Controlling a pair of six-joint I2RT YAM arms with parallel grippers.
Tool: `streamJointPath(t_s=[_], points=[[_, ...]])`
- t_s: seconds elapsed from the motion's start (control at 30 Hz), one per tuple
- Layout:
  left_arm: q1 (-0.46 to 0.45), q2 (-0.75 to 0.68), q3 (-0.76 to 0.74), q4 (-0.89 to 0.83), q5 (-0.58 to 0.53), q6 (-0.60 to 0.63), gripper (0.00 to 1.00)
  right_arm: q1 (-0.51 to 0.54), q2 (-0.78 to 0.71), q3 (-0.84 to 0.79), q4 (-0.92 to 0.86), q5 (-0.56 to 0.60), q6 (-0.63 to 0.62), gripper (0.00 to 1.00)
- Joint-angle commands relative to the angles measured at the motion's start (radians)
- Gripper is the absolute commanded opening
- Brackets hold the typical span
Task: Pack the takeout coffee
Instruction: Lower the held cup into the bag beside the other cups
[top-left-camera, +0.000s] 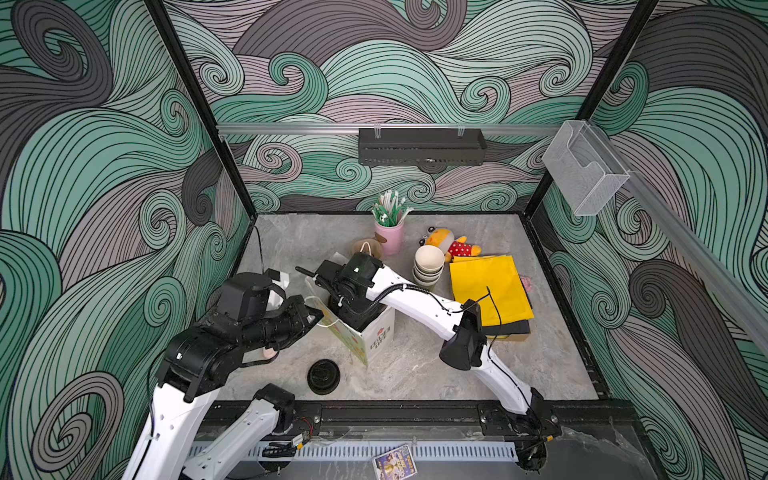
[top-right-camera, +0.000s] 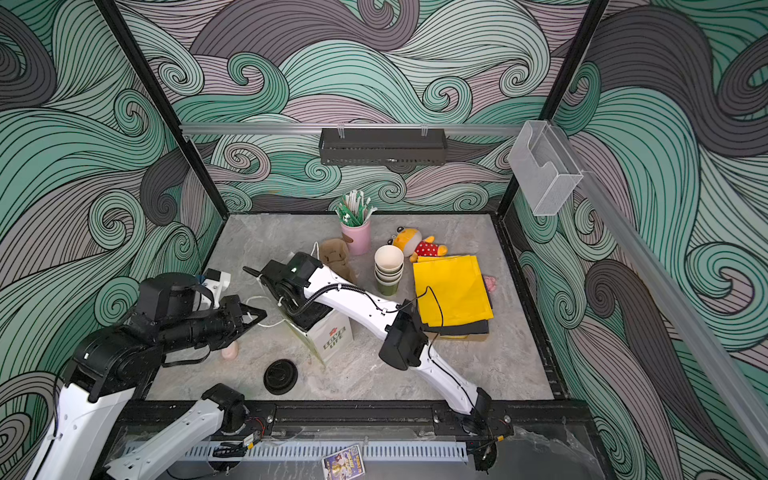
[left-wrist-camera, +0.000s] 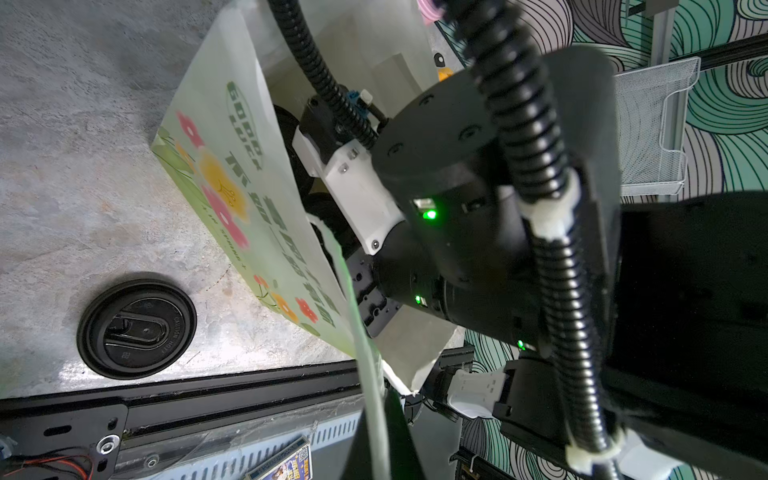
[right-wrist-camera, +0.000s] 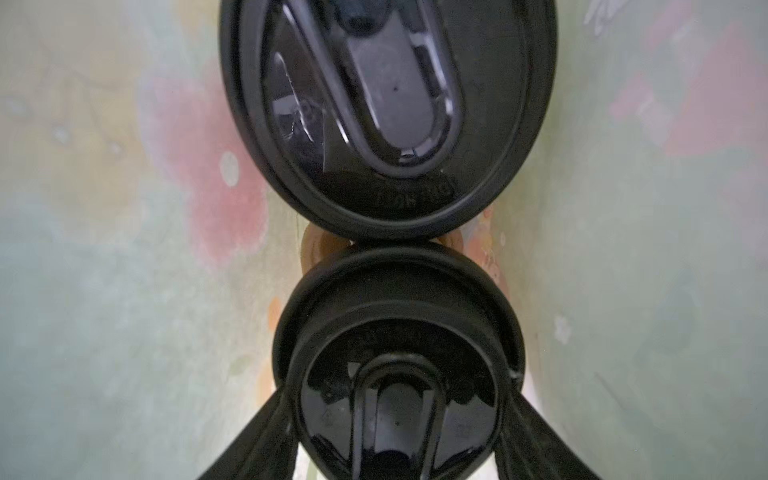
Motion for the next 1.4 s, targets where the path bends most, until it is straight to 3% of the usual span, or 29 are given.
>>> streamJointPath(t_s=[0.0, 0.6, 0.9, 1.37], points=[[-0.007, -0.005, 0.007, -0.020, -0.011, 0.015, 0.00, -0.003, 0.049, 0.001, -0.140, -0.022, -0.007, 0.54], [-0.007, -0.008, 0.005, -0.026, -0.019, 0.019, 0.00, 0.012, -0.051, -0.002, -0.177, -0.025, 0.029, 0.54], [-0.007, -0.004, 0.001, -0.030, -0.020, 0.021, 0.00, 0.016, -0.018, 0.059, -0.178, -0.081, 0.030, 0.54], [-0.007, -0.002, 0.008, -0.031, -0.023, 0.026, 0.00, 0.018, 0.040, 0.040, -0.176, -0.042, 0.020, 0.53]])
